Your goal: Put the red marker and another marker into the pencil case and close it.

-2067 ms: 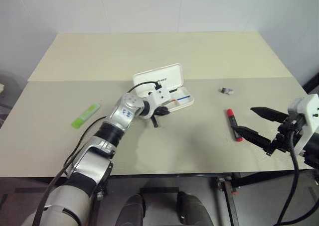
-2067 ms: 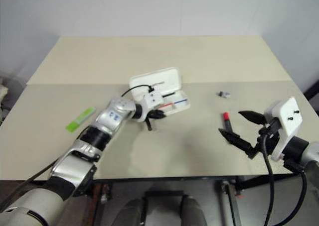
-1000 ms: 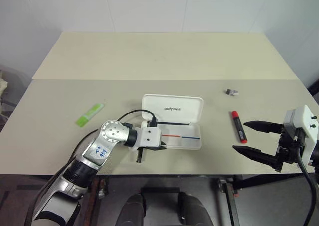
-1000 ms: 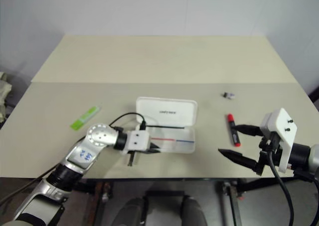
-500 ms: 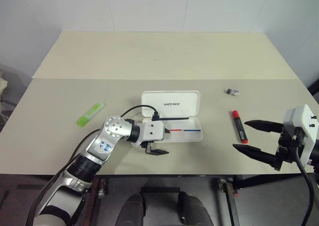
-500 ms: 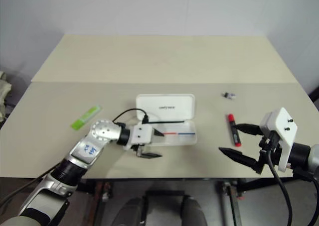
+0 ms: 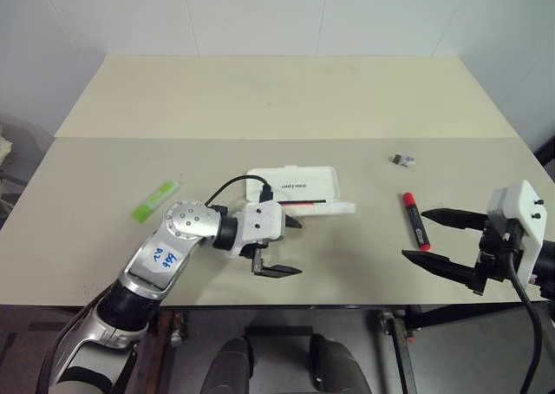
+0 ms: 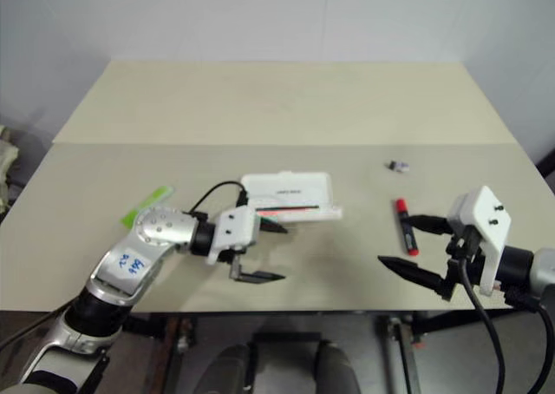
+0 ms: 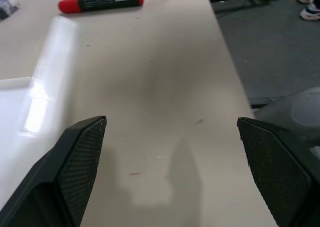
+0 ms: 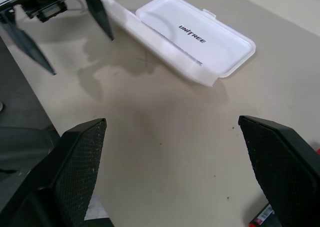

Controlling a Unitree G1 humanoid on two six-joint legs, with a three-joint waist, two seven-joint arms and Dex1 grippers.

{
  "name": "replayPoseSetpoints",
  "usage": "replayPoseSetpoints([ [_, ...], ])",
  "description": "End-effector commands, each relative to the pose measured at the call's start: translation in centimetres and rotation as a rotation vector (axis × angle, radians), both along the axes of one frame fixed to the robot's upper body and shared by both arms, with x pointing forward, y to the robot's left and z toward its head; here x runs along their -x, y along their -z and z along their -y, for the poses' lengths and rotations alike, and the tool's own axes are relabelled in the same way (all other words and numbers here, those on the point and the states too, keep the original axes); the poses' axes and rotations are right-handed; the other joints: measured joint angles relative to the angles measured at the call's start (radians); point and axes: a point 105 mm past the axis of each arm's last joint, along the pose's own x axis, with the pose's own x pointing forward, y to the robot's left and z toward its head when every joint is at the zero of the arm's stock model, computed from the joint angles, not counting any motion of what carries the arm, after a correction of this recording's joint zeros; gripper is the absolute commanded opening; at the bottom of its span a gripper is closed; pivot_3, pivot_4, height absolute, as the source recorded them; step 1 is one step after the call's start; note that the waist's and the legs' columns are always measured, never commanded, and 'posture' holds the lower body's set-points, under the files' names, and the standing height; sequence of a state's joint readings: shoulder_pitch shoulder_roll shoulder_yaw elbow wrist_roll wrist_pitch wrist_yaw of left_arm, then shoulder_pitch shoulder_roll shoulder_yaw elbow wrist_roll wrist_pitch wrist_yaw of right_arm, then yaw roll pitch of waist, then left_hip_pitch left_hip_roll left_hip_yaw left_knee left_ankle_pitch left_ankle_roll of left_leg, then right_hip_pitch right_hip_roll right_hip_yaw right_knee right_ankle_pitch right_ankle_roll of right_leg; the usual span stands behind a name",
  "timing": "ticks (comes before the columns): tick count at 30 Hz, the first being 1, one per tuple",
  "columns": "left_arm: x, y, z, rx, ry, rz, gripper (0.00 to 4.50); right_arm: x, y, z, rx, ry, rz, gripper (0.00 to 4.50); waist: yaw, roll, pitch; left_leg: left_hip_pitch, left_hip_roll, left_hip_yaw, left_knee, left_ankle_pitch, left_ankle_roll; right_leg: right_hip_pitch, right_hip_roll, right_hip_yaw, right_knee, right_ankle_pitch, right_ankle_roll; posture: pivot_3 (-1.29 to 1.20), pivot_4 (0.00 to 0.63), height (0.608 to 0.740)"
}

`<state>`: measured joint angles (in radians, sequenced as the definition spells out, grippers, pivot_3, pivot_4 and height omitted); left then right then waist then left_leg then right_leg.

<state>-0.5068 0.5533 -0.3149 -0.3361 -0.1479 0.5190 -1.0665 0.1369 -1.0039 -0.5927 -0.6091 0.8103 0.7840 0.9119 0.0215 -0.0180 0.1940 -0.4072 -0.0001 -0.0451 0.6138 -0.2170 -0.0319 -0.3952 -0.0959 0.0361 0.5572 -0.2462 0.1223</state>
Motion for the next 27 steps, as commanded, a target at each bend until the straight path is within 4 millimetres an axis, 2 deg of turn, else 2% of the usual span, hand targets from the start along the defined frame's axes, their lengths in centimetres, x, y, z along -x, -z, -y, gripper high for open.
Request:
replayPoseSetpoints([
  [1, 0.8, -1.6, 0.3, 0.044, 0.009, 0.028, 4.46, -0.1, -0.6, -0.1, 0.018, -0.017, 0.026, 4.5, 0.0, 0.0, 0.0, 0.0, 0.0, 0.0, 0.0, 0.0, 0.0, 0.0, 0.0, 0.0, 0.0, 0.0, 0.0, 0.0, 0.15, 0.74],
  [7, 0.8, -2.0, 0.5, 0.058, 0.004, 0.039, 4.46, -0.3, -0.7, 0.1, 0.023, -0.018, 0.029, 4.5, 0.0, 0.0, 0.0, 0.0, 0.0, 0.0, 0.0, 0.0, 0.0, 0.0, 0.0, 0.0, 0.0, 0.0, 0.0, 0.0, 0.15, 0.74],
  [9, 0.6, -3.1, 0.8, 0.079, 0.0, 0.054, 4.46, -0.3, -0.7, 0.2, 0.025, -0.017, 0.029, 4.5, 0.0, 0.0, 0.0, 0.0, 0.0, 0.0, 0.0, 0.0, 0.0, 0.0, 0.0, 0.0, 0.0, 0.0, 0.0, 0.0, 0.15, 0.74],
  [11, 0.2, -6.1, 1.3, 0.149, 0.007, 0.076, 4.46, -0.3, -0.8, 0.2, 0.029, -0.017, 0.03, 4.5, 0.002, -0.003, 0.002, 0.0, 0.0, 0.0, 0.0, 0.0, 0.0, 0.0, 0.0, 0.0, 0.0, 0.0, 0.0, 0.0, 0.15, 0.74],
  [13, 0.2, -8.1, 1.5, 0.198, 0.017, 0.081, 4.46, -0.4, -0.9, 0.2, 0.03, -0.016, 0.031, 4.5, 0.004, -0.004, 0.003, -0.001, 0.0, -0.001, 0.001, 0.0, 0.0, 0.0, 0.0, -0.001, 0.001, 0.0, 0.0, 0.0, 0.15, 0.74],
  [17, -0.6, -10.3, 1.4, 0.253, -0.006, 0.098, 4.46, -0.5, -0.9, 0.2, 0.03, -0.016, 0.036, 4.5, -0.004, -0.004, 0.002, 0.0, 0.0, 0.001, 0.001, -0.001, 0.0, 0.001, 0.0, 0.0, 0.0, -0.001, 0.001, 0.0, 0.15, 0.74],
  [19, -0.9, -10.7, 1.3, 0.266, -0.021, 0.105, 4.46, -0.6, -0.9, 0.2, 0.03, -0.016, 0.037, 4.5, -0.004, -0.004, 0.003, 0.0, 0.0, 0.001, 0.0, -0.002, 0.0, 0.0, 0.0, 0.0, 0.002, -0.002, 0.001, 0.0, 0.15, 0.74],
  [23, -4.4, -12.2, -0.1, 0.315, -0.153, 0.185, 4.46, -0.8, -0.9, 0.1, 0.023, -0.011, 0.045, 4.5, 0.0, -0.005, 0.003, 0.001, 0.0, 0.0, 0.001, -0.002, 0.0, -0.001, 0.001, 0.0, 0.005, -0.003, 0.001, 0.0, 0.15, 0.74],
  [25, -6.3, -11.3, -1.1, 0.321, -0.223, 0.196, 4.46, -1.3, -1.0, 0.0, 0.011, 0.009, 0.064, 4.5, -0.002, -0.004, 0.003, 0.001, 0.0, 0.0, 0.001, -0.002, 0.0, -0.001, 0.0, 0.001, 0.006, -0.003, 0.001, 0.0, 0.15, 0.74],
  [27, -7.2, -10.7, -1.5, 0.325, -0.247, 0.215, 4.46, -1.6, -1.1, 0.0, 0.009, 0.023, 0.082, 4.5, -0.003, -0.004, 0.003, 0.002, -0.001, 0.001, 0.002, -0.002, 0.0, -0.001, 0.0, 0.001, 0.006, -0.003, 0.001, 0.0, 0.15, 0.74],
])
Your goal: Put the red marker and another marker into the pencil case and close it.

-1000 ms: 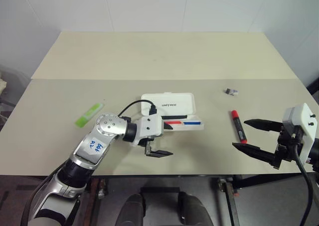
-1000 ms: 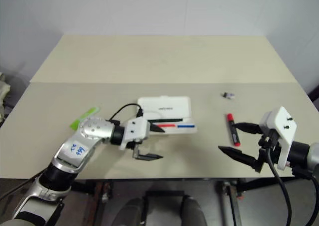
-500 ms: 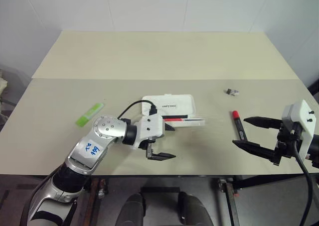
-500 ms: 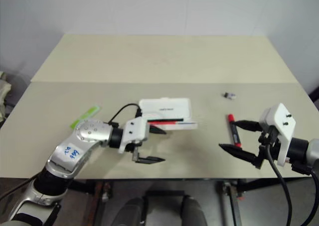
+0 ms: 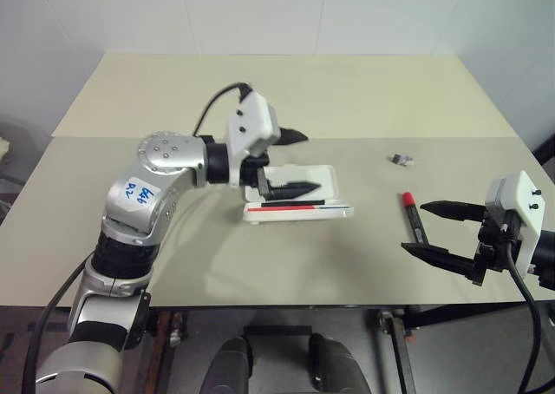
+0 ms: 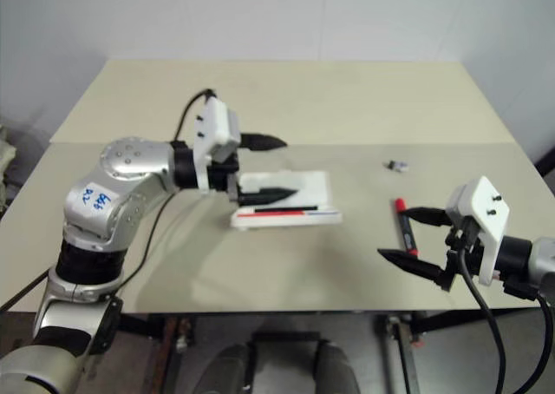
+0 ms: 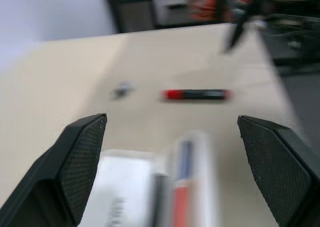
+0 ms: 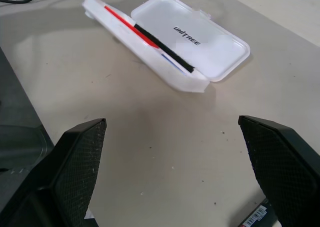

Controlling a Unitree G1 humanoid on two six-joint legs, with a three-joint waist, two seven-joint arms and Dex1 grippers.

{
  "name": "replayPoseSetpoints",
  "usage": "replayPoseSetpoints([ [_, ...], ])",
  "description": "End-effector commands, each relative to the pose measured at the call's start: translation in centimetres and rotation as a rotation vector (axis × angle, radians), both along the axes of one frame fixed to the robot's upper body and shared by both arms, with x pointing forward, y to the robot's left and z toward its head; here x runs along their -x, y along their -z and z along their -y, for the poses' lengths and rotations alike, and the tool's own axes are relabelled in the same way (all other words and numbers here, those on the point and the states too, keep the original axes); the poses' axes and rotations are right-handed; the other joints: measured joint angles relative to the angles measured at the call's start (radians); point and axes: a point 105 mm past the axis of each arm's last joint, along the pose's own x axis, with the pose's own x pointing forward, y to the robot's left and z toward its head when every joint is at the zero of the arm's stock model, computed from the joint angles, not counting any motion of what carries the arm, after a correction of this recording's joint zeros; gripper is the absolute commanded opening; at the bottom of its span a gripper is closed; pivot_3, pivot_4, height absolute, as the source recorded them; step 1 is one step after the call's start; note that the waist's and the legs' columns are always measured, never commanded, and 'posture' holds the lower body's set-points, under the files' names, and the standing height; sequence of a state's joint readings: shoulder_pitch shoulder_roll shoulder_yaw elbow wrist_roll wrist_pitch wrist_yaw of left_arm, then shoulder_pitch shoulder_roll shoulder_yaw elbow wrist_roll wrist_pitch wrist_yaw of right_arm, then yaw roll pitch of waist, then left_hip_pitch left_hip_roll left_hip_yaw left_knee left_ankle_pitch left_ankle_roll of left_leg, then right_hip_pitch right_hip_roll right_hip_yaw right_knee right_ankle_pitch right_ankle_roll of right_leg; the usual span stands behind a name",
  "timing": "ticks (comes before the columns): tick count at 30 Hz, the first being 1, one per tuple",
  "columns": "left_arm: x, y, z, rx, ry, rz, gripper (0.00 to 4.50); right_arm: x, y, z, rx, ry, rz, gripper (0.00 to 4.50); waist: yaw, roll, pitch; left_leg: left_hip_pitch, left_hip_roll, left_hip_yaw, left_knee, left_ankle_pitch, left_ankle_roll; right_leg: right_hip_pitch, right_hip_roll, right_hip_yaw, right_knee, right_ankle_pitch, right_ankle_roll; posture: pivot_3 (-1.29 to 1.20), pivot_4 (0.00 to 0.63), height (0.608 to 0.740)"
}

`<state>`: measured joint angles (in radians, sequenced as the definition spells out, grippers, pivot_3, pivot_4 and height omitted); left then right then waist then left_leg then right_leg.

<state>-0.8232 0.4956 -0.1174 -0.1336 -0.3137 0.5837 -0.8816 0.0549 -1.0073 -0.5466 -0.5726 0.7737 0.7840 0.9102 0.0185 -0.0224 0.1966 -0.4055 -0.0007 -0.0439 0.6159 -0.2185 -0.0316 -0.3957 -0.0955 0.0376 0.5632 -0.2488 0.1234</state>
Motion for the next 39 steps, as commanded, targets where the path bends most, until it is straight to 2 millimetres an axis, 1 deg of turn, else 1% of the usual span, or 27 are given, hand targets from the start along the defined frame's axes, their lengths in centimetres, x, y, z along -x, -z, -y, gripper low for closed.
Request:
replayPoseSetpoints([
  [1, -1.5, 0.2, -0.9, 0.032, -0.048, 0.083, 4.46, -0.9, -0.5, 0.1, -0.003, 0.039, 0.062, 4.5, 0.001, 0.0, 0.0, 0.0, 0.0, 0.0, 0.0, 0.0, 0.0, 0.0, 0.0, 0.0, 0.0, 0.0, 0.0, 0.0, 0.15, 0.74],
  [3, -2.5, 1.3, -1.3, 0.044, -0.094, 0.072, 4.46, -1.6, -0.4, 0.2, -0.005, 0.077, 0.082, 4.5, 0.002, 0.0, 0.0, 0.0, 0.0, 0.0, 0.0, 0.0, 0.0, 0.0, 0.0, 0.0, 0.0, 0.0, 0.0, 0.0, 0.15, 0.74],
  [5, -3.0, 2.0, -1.4, 0.073, -0.103, 0.083, 4.46, -2.5, -0.2, 0.6, 0.003, 0.136, 0.111, 4.5, 0.004, 0.0, 0.0, -0.001, 0.0, 0.0, 0.0, 0.0, 0.0, 0.0, -0.001, 0.0, -0.001, 0.0, 0.0, 0.0, 0.15, 0.74],
  [6, -3.1, 2.7, -1.5, 0.075, -0.11, 0.077, 4.46, -3.2, 0.2, 1.0, 0.014, 0.193, 0.114, 4.5, 0.004, 0.0, 0.0, -0.001, 0.0, 0.0, 0.0, 0.0, 0.0, 0.0, -0.001, 0.0, -0.001, 0.0, 0.0, 0.0, 0.15, 0.74],
  [9, -2.6, 3.4, -0.9, 0.095, -0.065, 0.088, 4.46, -4.6, 0.9, 2.1, 0.037, 0.315, 0.15, 4.5, 0.004, 0.0, 0.0, -0.001, 0.0, 0.0, -0.001, 0.0, 0.0, -0.001, -0.001, 0.0, 0.0, 0.0, 0.0, 0.0, 0.15, 0.74],
  [12, -1.4, 3.8, -0.3, 0.166, -0.012, 0.042, 4.46, -5.9, 2.3, 3.1, 0.07, 0.434, 0.144, 4.5, 0.005, 0.0, 0.0, -0.001, -0.001, 0.0, -0.001, 0.0, 0.0, -0.002, -0.001, 0.0, 0.002, 0.0, 0.0, 0.0, 0.15, 0.74],
  [15, -0.3, 4.8, -0.1, 0.182, 0.03, 0.003, 4.46, -6.6, 3.3, 3.6, 0.074, 0.506, 0.138, 4.5, 0.004, 0.0, 0.0, -0.001, -0.001, 0.0, -0.001, 0.0, 0.0, -0.002, -0.001, 0.0, 0.003, 0.0, 0.0, 0.0, 0.15, 0.74],
  [17, 0.1, 5.3, 0.0, 0.184, 0.038, -0.016, 4.46, -7.0, 3.7, 3.7, 0.069, 0.539, 0.137, 4.5, 0.003, 0.0, 0.0, 0.0, -0.001, 0.0, -0.001, 0.0, -0.001, -0.002, -0.001, 0.001, 0.004, 0.0, 0.0, 0.0, 0.15, 0.74],
  [19, 0.5, 5.4, 0.1, 0.199, 0.049, -0.028, 4.46, -7.3, 4.2, 4.1, 0.066, 0.581, 0.129, 4.5, 0.002, 0.0, 0.0, 0.0, 0.0, 0.0, -0.001, 0.0, -0.001, -0.002, -0.001, 0.001, 0.005, 0.0, 0.0, 0.0, 0.15, 0.74],
  [21, 1.1, 5.5, 0.3, 0.221, 0.067, -0.046, 4.46, -7.7, 5.5, 5.0, 0.066, 0.653, 0.084, 4.5, 0.001, 0.0, 0.0, 0.0, -0.001, 0.0, -0.001, 0.001, 0.0, -0.002, -0.001, 0.001, 0.005, 0.0, 0.0, 0.0, 0.15, 0.74],
  [23, 1.6, 5.5, 0.4, 0.234, 0.081, -0.046, 4.46, -7.8, 6.9, 5.3, 0.07, 0.688, 0.04, 4.5, 0.001, 0.0, 0.0, 0.0, -0.001, 0.0, 0.0, 0.001, 0.0, -0.002, -0.001, 0.001, 0.005, 0.0, 0.0, 0.0, 0.15, 0.74],
  [25, 2.0, 5.1, 0.5, 0.259, 0.094, -0.047, 4.46, -7.9, 8.0, 5.3, 0.059, 0.701, 0.012, 4.5, 0.001, 0.0, 0.0, 0.001, 0.0, 0.0, -0.001, 0.001, 0.0, -0.002, 0.0, 0.001, 0.005, 0.0, -0.001, 0.0, 0.15, 0.74],
  [29, 2.6, 4.3, 0.1, 0.306, 0.122, -0.049, 4.46, -8.2, 9.3, 4.9, 0.019, 0.708, -0.042, 4.5, -0.003, 0.0, 0.0, 0.001, -0.001, 0.0, 0.0, 0.001, 0.0, -0.002, 0.0, 0.001, 0.006, 0.0, 0.0, 0.0, 0.15, 0.74],
  [35, 3.6, 4.1, -0.3, 0.326, 0.185, -0.073, 4.46, -8.6, 10.5, 5.0, 0.011, 0.736, -0.099, 4.5, -0.021, 0.001, 0.0, 0.001, -0.001, 0.0, 0.0, 0.001, 0.0, -0.002, 0.0, 0.001, 0.007, 0.0, 0.0, 0.0, 0.15, 0.74],
  [39, 4.7, 4.4, -0.5, 0.301, 0.244, -0.108, 4.46, -8.6, 10.6, 4.5, 0.01, 0.721, -0.113, 4.5, -0.022, 0.0, 0.0, 0.002, 0.0, 0.0, 0.0, 0.002, 0.001, -0.002, 0.0, 0.002, 0.009, 0.0, -0.001, 0.0, 0.15, 0.74],
])
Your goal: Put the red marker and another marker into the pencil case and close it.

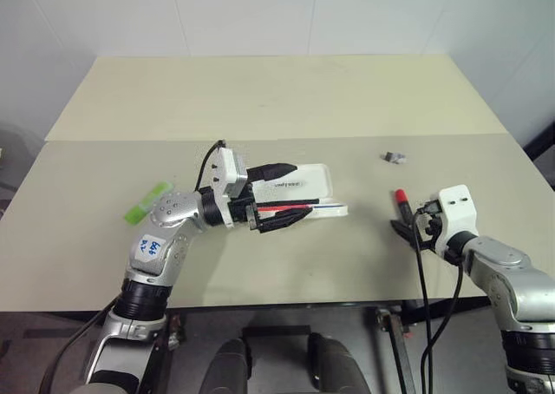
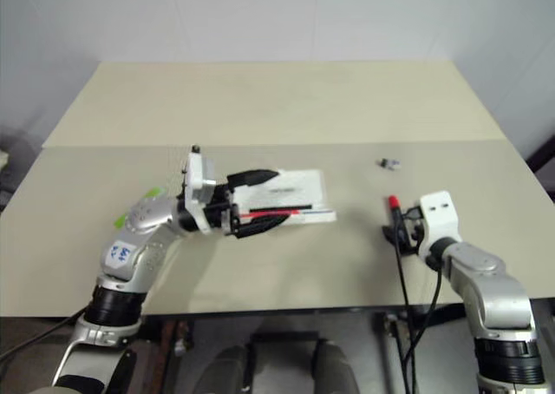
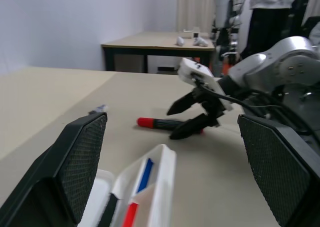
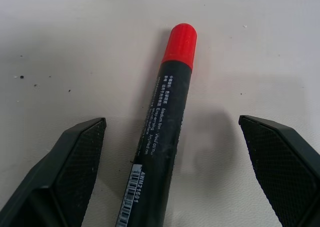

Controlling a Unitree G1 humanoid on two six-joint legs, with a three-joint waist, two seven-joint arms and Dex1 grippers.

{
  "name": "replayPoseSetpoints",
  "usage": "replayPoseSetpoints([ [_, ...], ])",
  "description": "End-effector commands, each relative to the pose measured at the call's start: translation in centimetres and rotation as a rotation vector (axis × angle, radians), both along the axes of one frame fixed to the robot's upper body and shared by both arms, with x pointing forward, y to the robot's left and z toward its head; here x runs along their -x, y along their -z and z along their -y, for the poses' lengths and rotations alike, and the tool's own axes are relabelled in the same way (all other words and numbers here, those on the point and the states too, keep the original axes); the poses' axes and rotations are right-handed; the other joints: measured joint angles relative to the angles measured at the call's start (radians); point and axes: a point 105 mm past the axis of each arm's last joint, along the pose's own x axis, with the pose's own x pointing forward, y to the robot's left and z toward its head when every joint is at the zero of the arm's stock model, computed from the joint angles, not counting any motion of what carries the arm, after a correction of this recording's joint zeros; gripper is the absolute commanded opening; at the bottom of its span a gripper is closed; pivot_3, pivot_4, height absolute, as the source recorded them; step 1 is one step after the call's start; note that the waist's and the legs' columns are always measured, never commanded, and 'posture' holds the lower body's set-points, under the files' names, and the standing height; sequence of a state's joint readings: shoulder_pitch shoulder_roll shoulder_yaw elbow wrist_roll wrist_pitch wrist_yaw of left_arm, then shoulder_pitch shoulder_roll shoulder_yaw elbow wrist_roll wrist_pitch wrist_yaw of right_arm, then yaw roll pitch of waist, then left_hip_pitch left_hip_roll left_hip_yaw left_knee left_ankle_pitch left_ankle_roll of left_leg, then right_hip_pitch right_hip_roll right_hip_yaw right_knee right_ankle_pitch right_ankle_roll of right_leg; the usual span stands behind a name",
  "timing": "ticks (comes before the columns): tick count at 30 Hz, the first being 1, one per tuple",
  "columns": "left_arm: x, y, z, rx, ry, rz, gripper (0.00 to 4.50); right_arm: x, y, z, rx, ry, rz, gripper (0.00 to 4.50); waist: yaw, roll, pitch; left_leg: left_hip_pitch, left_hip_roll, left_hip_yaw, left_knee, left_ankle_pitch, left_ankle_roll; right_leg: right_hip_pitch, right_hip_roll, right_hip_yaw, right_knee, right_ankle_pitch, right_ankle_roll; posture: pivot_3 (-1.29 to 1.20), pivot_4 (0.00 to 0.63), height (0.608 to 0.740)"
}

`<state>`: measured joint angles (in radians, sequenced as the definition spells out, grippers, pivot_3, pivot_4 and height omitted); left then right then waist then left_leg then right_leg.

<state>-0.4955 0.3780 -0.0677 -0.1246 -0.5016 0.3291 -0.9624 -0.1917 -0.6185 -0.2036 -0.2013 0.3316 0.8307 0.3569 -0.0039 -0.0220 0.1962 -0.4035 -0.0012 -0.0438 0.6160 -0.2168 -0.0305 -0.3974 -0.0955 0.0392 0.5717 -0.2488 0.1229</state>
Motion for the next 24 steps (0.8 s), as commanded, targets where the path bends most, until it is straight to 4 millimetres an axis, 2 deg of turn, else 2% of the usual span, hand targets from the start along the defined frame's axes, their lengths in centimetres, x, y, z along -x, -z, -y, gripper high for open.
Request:
replayPoseSetpoints([
  [1, 1.6, -1.0, -0.2, 0.003, 0.075, 0.038, 4.46, 0.1, 0.5, 0.3, 0.015, 0.025, -0.024, 4.5, 0.0, 0.0, 0.0, 0.0, 0.0, 0.0, 0.0, 0.0, 0.0, 0.0, 0.0, 0.0, 0.0, 0.0, 0.0, 0.0, 0.15, 0.74],
  [4, 2.2, -0.9, -0.5, -0.016, 0.118, 0.04, 4.46, 0.1, 0.6, 0.4, 0.028, 0.02, -0.039, 4.5, 0.0, 0.0, 0.0, 0.0, 0.0, 0.0, 0.0, 0.0, 0.0, 0.0, 0.0, 0.0, 0.0, 0.0, 0.0, 0.0, 0.15, 0.74],
  [8, 2.9, 0.2, -1.7, -0.172, 0.197, 0.079, 4.46, 0.0, 0.6, 0.5, 0.045, 0.021, -0.048, 4.5, -0.003, 0.0, 0.0, 0.001, 0.001, 0.0, 0.0, 0.0, 0.0, 0.0, 0.0, 0.0, 0.0, 0.0, -0.001, 0.0, 0.15, 0.74],
  [12, 2.3, -0.7, -2.2, -0.177, 0.19, 0.114, 4.46, -0.1, 0.7, 0.1, 0.062, 0.006, -0.05, 4.5, -0.002, -0.002, -0.001, 0.0, 0.001, 0.0, 0.0, 0.0, 0.0, 0.001, 0.0, 0.0, -0.004, 0.001, -0.003, 0.0, 0.15, 0.74],
  [15, 1.7, -1.2, -2.4, -0.166, 0.168, 0.136, 4.5, 0.2, 2.2, 0.0, 0.095, 0.006, -0.141, 3.86, -0.004, -0.004, -0.003, 0.001, 0.001, 0.0, 0.0, 0.0, 0.0, 0.003, 0.0, 0.0, -0.007, 0.002, -0.004, 0.0, 0.15, 0.74],
  [17, 1.6, -1.2, -2.4, -0.166, 0.163, 0.141, 4.5, 0.5, 2.9, -0.2, 0.1, 0.008, -0.185, 3.19, -0.004, -0.007, -0.005, 0.001, 0.002, 0.0, 0.0, 0.0, 0.0, 0.003, 0.0, 0.0, -0.007, 0.002, -0.004, 0.0, 0.15, 0.74],
  [24, 1.6, -1.7, -2.3, -0.136, 0.149, 0.152, 4.5, 0.4, 2.8, -0.1, 0.087, 0.022, -0.217, 0.81, -0.001, -0.011, -0.007, 0.0, 0.003, 0.0, 0.0, 0.0, 0.0, 0.005, 0.0, -0.001, -0.013, 0.005, -0.006, 0.0, 0.15, 0.74],
])
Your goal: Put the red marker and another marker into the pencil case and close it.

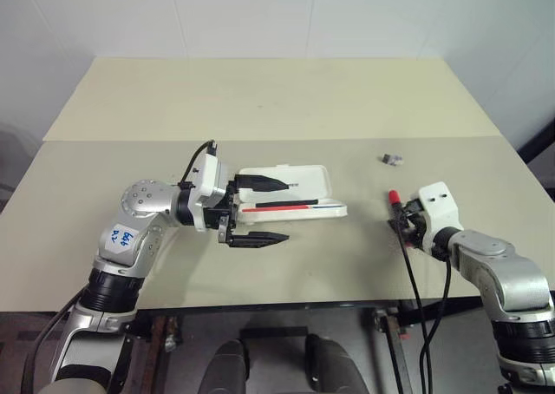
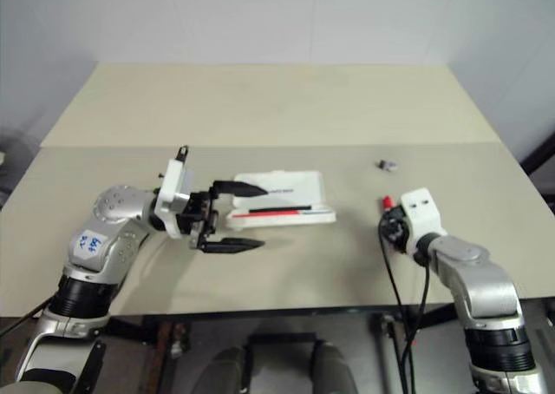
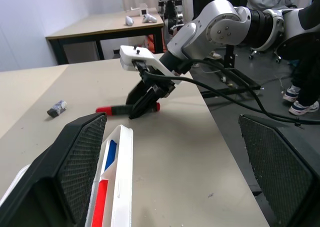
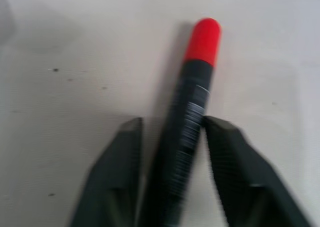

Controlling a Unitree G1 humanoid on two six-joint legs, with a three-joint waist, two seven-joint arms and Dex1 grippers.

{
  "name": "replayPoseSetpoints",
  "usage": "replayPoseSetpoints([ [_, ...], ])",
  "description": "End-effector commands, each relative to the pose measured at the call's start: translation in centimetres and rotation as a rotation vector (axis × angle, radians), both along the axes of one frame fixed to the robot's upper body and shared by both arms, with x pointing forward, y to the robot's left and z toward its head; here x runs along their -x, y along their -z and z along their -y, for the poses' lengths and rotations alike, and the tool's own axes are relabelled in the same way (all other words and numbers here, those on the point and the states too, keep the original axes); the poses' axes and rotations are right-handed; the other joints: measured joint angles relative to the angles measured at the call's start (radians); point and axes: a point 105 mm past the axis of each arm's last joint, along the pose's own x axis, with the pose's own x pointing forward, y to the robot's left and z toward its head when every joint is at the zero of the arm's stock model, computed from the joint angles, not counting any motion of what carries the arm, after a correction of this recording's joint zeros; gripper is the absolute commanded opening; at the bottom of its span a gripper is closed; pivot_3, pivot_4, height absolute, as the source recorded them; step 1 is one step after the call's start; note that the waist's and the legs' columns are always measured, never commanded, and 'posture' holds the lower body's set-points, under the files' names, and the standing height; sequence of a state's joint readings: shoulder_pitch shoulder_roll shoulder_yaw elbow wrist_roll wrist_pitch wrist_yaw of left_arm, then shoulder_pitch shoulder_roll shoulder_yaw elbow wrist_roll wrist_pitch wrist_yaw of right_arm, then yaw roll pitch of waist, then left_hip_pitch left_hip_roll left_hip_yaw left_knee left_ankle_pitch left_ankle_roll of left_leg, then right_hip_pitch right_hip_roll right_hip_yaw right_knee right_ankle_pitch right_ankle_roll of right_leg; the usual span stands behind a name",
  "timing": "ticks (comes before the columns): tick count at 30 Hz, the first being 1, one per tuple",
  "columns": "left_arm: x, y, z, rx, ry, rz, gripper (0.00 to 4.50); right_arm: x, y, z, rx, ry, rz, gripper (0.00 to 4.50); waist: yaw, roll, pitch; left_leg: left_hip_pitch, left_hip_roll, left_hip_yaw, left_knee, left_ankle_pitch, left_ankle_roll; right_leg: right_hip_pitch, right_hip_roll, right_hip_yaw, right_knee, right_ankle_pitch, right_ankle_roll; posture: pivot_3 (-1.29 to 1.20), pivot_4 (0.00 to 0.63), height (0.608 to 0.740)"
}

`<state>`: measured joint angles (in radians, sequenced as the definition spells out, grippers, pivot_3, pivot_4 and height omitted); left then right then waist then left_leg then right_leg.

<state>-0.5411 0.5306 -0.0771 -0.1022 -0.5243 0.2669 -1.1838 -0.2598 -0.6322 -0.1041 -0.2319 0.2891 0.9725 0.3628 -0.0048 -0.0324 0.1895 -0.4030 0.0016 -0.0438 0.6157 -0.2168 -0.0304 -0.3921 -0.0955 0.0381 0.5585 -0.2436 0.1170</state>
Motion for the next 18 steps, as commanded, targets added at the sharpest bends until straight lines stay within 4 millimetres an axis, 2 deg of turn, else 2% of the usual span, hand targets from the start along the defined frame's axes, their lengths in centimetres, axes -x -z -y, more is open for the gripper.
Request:
replayPoseSetpoints([
  [1, 0.1, -1.2, -0.3, 0.028, -0.011, 0.051, 4.5, 0.5, 1.9, 2.1, 0.039, 0.082, -0.101, 0.61, 0.0, -0.001, -0.001, -0.001, 0.0, 0.0, 0.0, 0.0, -0.001, 0.0, 0.0, -0.001, -0.002, 0.001, -0.001, 0.0, 0.15, 0.74],
  [4, 0.2, -1.4, -0.5, 0.034, -0.017, 0.053, 4.5, -0.4, 0.0, 2.8, 0.067, 0.084, -0.032, 0.61, -0.002, -0.001, -0.001, -0.003, 0.001, 0.001, 0.0, -0.003, -0.004, 0.001, 0.0, -0.001, -0.008, 0.004, -0.004, 0.0, 0.15, 0.74],
  [7, 0.1, -1.5, -0.7, 0.04, -0.032, 0.061, 4.5, -2.0, -3.1, 3.2, 0.099, 0.063, 0.087, 0.61, 0.001, 0.001, 0.0, -0.004, 0.0, 0.004, 0.0, -0.003, -0.004, 0.001, -0.001, -0.001, -0.01, 0.005, -0.005, 0.0, 0.15, 0.74],
  [11, -0.1, -1.9, -0.8, 0.05, -0.048, 0.072, 4.5, -3.7, -7.0, 2.6, 0.099, -0.002, 0.207, 0.61, 0.0, 0.005, 0.003, -0.007, 0.0, 0.006, -0.003, 0.001, 0.001, -0.005, -0.002, 0.0, -0.007, 0.004, -0.003, 0.0, 0.15, 0.74],
  [15, -0.3, -2.2, -1.3, 0.056, -0.079, 0.088, 4.5, -4.7, -11.0, -0.7, 0.099, -0.22, 0.306, 0.61, -0.002, 0.005, 0.003, -0.009, 0.0, 0.008, -0.005, -0.001, -0.001, -0.018, -0.001, 0.002, 0.01, -0.002, 0.006, 0.0, 0.15, 0.74],
  [18, -0.3, -2.5, -1.8, 0.058, -0.106, 0.097, 4.5, -4.1, -12.6, -4.1, 0.098, -0.442, 0.332, 0.61, -0.001, 0.005, 0.003, -0.008, 0.001, 0.006, -0.005, -0.002, -0.003, -0.022, 0.001, 0.001, 0.025, -0.005, 0.017, 0.0, 0.15, 0.74],
])
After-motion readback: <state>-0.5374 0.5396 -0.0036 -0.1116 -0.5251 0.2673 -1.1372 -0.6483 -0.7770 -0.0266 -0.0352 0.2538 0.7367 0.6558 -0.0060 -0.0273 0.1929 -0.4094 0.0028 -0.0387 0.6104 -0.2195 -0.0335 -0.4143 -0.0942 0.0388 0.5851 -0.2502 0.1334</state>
